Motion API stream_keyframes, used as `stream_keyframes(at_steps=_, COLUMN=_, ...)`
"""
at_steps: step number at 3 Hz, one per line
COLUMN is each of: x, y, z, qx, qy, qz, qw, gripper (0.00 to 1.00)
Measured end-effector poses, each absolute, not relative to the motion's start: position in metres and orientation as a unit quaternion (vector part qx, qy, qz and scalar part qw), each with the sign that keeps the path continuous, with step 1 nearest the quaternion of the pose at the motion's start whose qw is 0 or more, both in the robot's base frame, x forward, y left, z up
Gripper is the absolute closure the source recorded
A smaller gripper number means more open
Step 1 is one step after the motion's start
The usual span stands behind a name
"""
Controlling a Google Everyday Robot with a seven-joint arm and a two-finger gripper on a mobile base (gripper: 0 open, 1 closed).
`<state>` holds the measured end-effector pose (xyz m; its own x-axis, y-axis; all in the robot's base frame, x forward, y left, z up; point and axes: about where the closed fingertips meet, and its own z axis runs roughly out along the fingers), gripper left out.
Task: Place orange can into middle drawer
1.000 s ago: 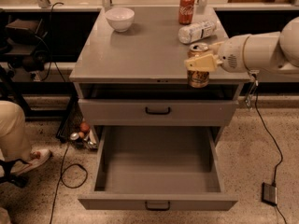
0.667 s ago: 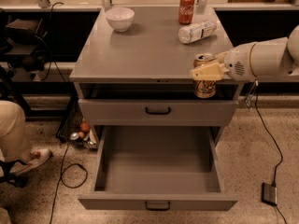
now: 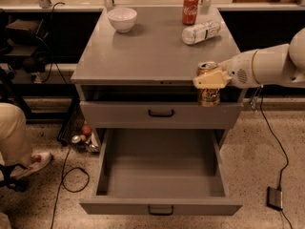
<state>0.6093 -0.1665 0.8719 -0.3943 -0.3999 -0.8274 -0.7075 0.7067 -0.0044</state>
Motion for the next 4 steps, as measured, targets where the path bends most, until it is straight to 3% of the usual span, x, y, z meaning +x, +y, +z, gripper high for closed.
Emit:
stream_keyframes(at_steps=3, x=0.561, y=-0.137, z=0.688, qx=-0.286, qy=0.883, qz=0.216, qw=0.302, gripper=1.00)
stream_keyframes(at_steps=4, x=0.561, y=-0.136, z=0.687, qx=-0.287, qy=0.883, qz=0.216, qw=0.301, gripper=1.00)
